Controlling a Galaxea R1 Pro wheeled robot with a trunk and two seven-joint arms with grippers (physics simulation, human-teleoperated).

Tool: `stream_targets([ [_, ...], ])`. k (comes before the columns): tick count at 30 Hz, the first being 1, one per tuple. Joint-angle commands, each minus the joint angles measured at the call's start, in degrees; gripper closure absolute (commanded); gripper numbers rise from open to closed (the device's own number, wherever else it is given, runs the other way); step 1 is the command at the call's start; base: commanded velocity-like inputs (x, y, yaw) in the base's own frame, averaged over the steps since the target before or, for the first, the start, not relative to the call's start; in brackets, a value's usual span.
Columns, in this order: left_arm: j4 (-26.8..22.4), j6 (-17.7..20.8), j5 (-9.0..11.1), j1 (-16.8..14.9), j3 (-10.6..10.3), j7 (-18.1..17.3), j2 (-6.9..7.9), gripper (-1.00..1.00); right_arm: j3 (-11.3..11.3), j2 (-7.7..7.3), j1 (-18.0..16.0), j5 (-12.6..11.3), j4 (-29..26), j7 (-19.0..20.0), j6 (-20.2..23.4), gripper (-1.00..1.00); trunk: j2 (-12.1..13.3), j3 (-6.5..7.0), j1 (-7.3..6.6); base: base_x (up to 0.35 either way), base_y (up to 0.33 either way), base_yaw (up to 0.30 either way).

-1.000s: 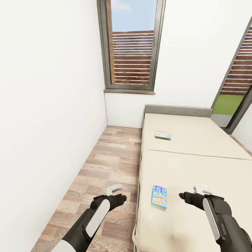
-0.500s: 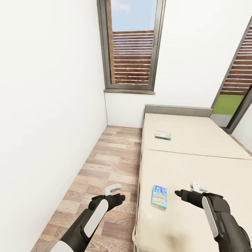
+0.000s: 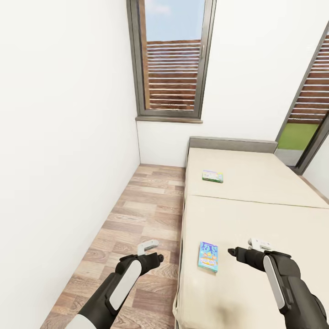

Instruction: Put all the toys in the child's room - the three board games (two on the bed and one on the table), the two jigsaw puzzles on the table, and the tennis ball on the table - inside the toy box on the table in the child's room.

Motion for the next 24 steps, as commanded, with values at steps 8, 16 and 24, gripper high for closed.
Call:
stream_targets([
  [8,-0.08,0.04,0.60,-0.04,-0.09,0.57,0.02,-1.00,-0.06,0.00,-0.04,-0.46,-0.04,-0.13,0.27,-1.00,-0.03,-0.06,0.00,0.000,0.000,0.000],
  [16,-0.08,0.04,0.60,-0.04,-0.09,0.57,0.02,-1.00,-0.06,0.00,-0.04,-0.46,-0.04,-0.13,0.27,-1.00,-0.03,-0.06,0.00,0.000,0.000,0.000],
  [24,-0.08,0.04,0.60,-0.04,-0.09,0.57,0.02,-1.00,-0.06,0.00,-0.04,-0.46,-0.04,-0.13,0.27,-1.00,-0.03,-0.06,0.00,0.000,0.000,0.000],
])
